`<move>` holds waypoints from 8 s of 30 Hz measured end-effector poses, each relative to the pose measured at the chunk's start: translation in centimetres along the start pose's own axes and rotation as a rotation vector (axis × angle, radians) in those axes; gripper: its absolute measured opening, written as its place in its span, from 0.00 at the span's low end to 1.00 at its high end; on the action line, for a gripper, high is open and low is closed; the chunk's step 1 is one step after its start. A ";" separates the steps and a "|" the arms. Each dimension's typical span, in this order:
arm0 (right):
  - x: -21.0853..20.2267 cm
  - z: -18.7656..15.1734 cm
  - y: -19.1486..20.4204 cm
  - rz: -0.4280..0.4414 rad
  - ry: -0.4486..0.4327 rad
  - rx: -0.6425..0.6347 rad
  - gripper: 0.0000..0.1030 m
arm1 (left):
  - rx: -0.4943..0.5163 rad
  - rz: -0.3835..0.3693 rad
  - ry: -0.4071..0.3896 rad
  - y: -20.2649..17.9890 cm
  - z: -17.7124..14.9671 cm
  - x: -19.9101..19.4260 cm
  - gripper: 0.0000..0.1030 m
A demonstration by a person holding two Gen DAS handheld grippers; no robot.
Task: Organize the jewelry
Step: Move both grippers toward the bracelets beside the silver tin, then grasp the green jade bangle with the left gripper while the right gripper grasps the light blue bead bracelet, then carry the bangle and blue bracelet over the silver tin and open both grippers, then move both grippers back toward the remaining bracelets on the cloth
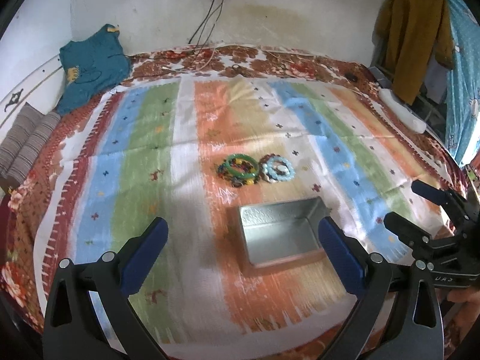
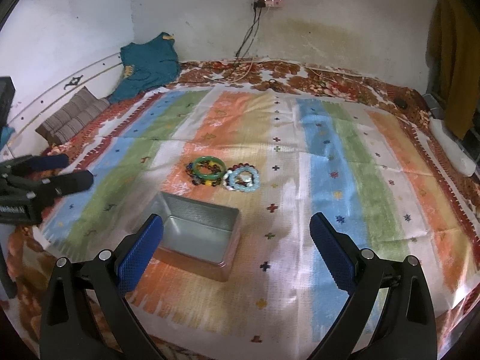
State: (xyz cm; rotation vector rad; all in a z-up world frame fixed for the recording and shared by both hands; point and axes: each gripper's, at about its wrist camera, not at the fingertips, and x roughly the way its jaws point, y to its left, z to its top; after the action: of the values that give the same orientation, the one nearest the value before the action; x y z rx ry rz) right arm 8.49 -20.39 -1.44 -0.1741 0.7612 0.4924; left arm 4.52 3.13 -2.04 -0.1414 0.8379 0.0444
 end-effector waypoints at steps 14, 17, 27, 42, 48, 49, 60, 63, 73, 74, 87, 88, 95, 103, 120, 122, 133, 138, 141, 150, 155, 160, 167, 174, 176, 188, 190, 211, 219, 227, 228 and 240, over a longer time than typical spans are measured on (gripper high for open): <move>3.7 2.5 -2.0 -0.026 0.061 0.024 0.96 | 0.001 0.113 0.037 1.1 4.6 5.1 0.95; 4.6 2.8 -2.5 -0.021 0.088 0.029 0.96 | -0.015 0.109 0.057 1.6 5.4 6.2 0.95; 7.7 4.6 -3.4 -0.016 0.124 0.042 0.96 | -0.006 0.123 0.124 1.6 7.3 10.4 0.95; 12.2 6.4 -3.8 -0.030 0.181 0.024 0.96 | 0.004 0.144 0.178 1.5 9.0 14.4 0.95; 14.1 6.4 -3.7 -0.034 0.218 0.009 0.96 | 0.002 0.173 0.213 2.3 9.2 16.6 0.95; 14.4 6.5 -3.8 -0.034 0.224 0.009 0.96 | 0.002 0.177 0.220 2.5 9.2 16.9 0.95; 17.9 6.7 -4.6 -0.025 0.287 0.026 0.96 | 0.002 0.170 0.282 2.9 9.6 20.2 0.95; 18.9 6.7 -4.7 -0.015 0.307 0.033 0.96 | 0.002 0.168 0.301 3.0 9.6 21.3 0.95; 22.4 6.7 -4.7 -0.008 0.367 0.031 0.96 | 0.031 0.154 0.351 2.5 9.7 24.1 0.87; 22.8 6.7 -4.7 -0.009 0.377 0.029 0.96 | 0.036 0.153 0.355 2.4 9.7 24.4 0.86; 26.5 6.9 -4.2 -0.007 0.433 0.008 0.67 | 0.085 0.149 0.403 1.6 9.3 26.7 0.67; 26.8 6.8 -4.1 -0.004 0.442 0.004 0.61 | 0.091 0.150 0.410 1.6 9.2 26.9 0.62; 27.7 6.8 -3.6 0.025 0.462 -0.017 0.28 | 0.098 0.151 0.432 1.6 8.8 27.5 0.30; 27.4 6.4 -3.2 0.045 0.468 -0.035 0.12 | 0.130 0.155 0.423 0.8 8.6 27.2 0.06; 22.7 9.0 -1.9 0.078 0.349 -0.032 0.12 | 0.119 0.147 0.356 0.8 9.3 23.3 0.07; 22.3 9.0 -1.9 0.081 0.343 -0.029 0.12 | 0.106 0.142 0.346 1.1 9.5 22.7 0.07; 19.3 9.2 -2.2 0.068 0.295 -0.017 0.12 | 0.054 0.110 0.292 2.0 9.9 18.9 0.07; 17.9 9.3 -2.1 0.070 0.271 -0.013 0.12 | 0.054 0.100 0.278 1.9 9.7 17.6 0.07; 17.1 9.2 -2.1 0.080 0.256 -0.004 0.12 | 0.058 0.096 0.269 1.9 9.5 16.7 0.07; 14.9 8.9 -2.0 0.080 0.221 0.005 0.12 | 0.052 0.061 0.229 1.5 9.1 13.8 0.07; 13.6 8.5 -1.8 0.082 0.206 0.004 0.12 | 0.053 0.039 0.206 1.1 8.5 12.0 0.07; 11.9 8.1 -1.3 0.098 0.180 0.006 0.12 | 0.056 0.027 0.196 0.8 7.7 10.8 0.07; 10.3 7.3 -0.9 0.114 0.166 0.010 0.12 | 0.071 0.017 0.172 0.1 6.7 9.2 0.07; 8.9 6.5 -0.1 0.127 0.157 0.000 0.12 | 0.083 0.018 0.166 -0.4 5.8 8.4 0.07; 8.6 6.3 0.0 0.128 0.154 0.000 0.12 | 0.085 0.017 0.163 -0.5 5.6 8.1 0.07; 7.1 5.0 0.8 0.142 0.145 -0.003 0.12 | 0.096 0.024 0.159 -0.9 4.6 7.3 0.07; 6.7 4.9 1.1 0.154 0.138 -0.006 0.12 | 0.098 0.024 0.159 -1.0 4.2 7.0 0.07; 6.5 3.9 0.6 0.089 0.149 0.020 0.28 | 0.061 0.031 0.195 -0.7 3.7 6.7 0.21; 7.5 4.0 -0.5 0.078 0.183 0.054 0.32 | 0.020 0.063 0.196 0.7 4.0 7.1 0.32; 9.0 4.3 -0.7 0.066 0.215 0.057 0.44 | 0.018 0.088 0.224 1.1 4.2 8.5 0.40; 9.1 4.3 -0.7 0.065 0.218 0.055 0.45 | 0.019 0.094 0.229 1.1 4.2 8.8 0.40; 10.9 4.7 -0.5 0.052 0.247 0.039 0.50 | 0.000 0.126 0.241 1.6 5.5 10.8 0.48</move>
State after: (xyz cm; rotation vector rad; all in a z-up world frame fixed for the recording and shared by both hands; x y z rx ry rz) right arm 18.42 -15.35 -5.68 -0.1811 1.0184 0.5102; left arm 15.66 5.35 -6.58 -0.0941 1.0864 0.1482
